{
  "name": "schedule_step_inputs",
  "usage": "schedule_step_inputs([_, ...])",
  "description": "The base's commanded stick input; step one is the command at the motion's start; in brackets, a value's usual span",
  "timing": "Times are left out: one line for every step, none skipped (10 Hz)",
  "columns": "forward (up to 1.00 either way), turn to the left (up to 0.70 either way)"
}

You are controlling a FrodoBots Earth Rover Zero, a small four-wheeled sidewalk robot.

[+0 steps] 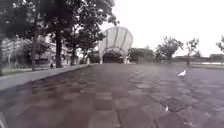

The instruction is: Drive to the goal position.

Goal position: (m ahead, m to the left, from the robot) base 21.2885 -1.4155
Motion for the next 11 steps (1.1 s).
schedule_step_inputs([1.0, 0.0])
schedule_step_inputs([1.0, 0.0])
schedule_step_inputs([1.0, 0.0])
schedule_step_inputs([1.0, 0.0])
schedule_step_inputs([1.0, 0.0])
schedule_step_inputs([1.0, 0.0])
schedule_step_inputs([1.0, 0.0])
schedule_step_inputs([1.0, 0.0])
schedule_step_inputs([1.0, 0.0])
schedule_step_inputs([1.0, 0.0])
schedule_step_inputs([1.0, 0.0])
